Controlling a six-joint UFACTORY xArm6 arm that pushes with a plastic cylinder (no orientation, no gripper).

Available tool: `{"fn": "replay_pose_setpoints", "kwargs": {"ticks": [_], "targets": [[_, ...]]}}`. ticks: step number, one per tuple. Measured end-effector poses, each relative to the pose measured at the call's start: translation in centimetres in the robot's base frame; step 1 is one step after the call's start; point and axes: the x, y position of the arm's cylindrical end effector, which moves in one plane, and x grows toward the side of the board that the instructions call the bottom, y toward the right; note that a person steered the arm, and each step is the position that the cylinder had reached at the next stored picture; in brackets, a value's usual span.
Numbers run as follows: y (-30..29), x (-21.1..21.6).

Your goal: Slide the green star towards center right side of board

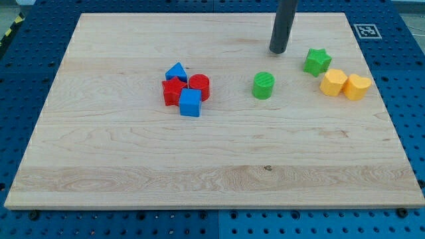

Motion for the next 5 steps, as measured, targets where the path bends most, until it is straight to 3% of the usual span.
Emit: {"fn": "replay_pose_setpoints", "kwargs": {"ticks": [3, 5], "targets": [[10.3, 3.7], [8.3, 3.7]]}}
